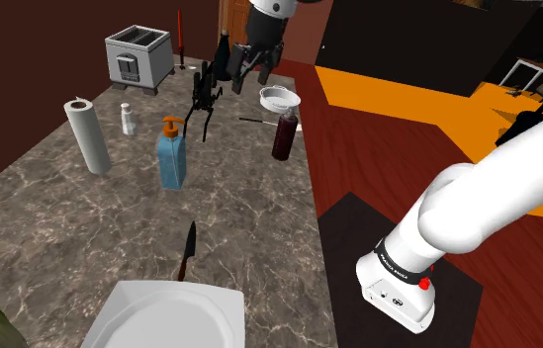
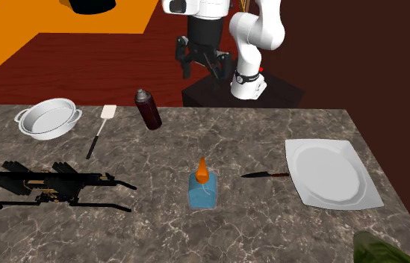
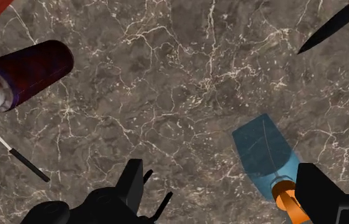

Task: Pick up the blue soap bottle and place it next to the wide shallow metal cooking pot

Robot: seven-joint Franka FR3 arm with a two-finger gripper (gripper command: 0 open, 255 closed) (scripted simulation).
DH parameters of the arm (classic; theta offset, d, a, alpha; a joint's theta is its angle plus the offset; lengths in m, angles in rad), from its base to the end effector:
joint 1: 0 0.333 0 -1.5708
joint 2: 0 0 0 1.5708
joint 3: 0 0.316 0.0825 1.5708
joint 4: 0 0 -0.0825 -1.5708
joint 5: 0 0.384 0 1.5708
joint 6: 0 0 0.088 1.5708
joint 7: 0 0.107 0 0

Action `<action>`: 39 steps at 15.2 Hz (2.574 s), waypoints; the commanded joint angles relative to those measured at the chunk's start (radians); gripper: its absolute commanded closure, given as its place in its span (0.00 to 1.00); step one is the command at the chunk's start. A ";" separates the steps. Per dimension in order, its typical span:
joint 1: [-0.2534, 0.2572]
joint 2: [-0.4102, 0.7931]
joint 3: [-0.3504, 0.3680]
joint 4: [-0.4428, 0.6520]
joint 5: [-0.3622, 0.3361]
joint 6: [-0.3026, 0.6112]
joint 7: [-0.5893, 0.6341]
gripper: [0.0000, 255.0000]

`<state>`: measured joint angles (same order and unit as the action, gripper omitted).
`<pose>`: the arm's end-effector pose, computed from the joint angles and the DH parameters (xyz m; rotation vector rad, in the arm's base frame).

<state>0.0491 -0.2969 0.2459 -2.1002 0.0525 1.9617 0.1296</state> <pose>0.4599 0.1546 0.5545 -3.1143 -0.2247 -0.2370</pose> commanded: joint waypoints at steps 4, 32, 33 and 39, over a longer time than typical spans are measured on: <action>0.014 0.184 0.059 0.112 -0.048 0.059 0.085 0.00; 0.109 0.643 0.100 0.423 -0.229 0.155 0.262 1.00; 0.109 0.643 0.100 0.423 -0.229 0.155 0.262 1.00; 0.108 0.642 0.100 0.422 -0.229 0.155 0.262 1.00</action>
<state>0.1577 0.3453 0.3460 -1.6775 -0.1761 2.1170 0.3911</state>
